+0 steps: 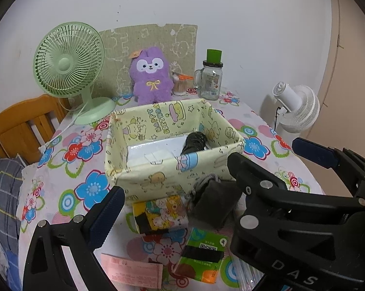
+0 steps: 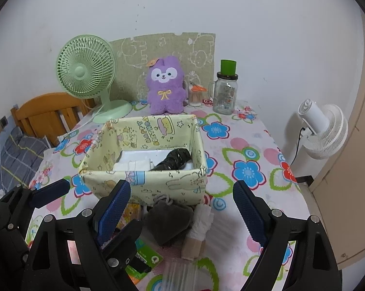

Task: Organize soft objects
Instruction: 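Withdraw both grippers from the box toward the remaining items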

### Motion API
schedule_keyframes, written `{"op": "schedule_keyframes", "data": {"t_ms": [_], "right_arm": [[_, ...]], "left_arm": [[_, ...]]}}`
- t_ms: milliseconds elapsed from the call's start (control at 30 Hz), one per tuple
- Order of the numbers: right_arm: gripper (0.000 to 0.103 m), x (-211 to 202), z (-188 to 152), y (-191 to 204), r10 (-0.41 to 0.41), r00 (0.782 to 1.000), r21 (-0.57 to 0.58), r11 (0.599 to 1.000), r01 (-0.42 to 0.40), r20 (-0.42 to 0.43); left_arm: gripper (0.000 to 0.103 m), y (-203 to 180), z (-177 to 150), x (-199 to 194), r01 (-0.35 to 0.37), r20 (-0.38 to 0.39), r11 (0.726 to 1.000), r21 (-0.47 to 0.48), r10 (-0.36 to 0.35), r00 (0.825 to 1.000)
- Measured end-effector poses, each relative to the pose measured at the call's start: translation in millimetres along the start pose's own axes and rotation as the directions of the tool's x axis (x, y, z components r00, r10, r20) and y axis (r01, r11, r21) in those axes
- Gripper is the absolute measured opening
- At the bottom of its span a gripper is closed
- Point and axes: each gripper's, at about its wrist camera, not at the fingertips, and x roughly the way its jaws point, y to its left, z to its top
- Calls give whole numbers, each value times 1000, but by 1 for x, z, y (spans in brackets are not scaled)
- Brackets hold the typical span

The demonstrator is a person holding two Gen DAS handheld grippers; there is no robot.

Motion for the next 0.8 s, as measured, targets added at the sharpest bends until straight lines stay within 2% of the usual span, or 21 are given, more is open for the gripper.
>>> {"op": "schedule_keyframes", "data": {"t_ms": [800], "right_arm": [[88, 1, -57, -7, -41, 997, 14, 999, 42, -58]], "left_arm": [[101, -19, -50, 15, 48, -69, 998, 48, -45, 997]]}}
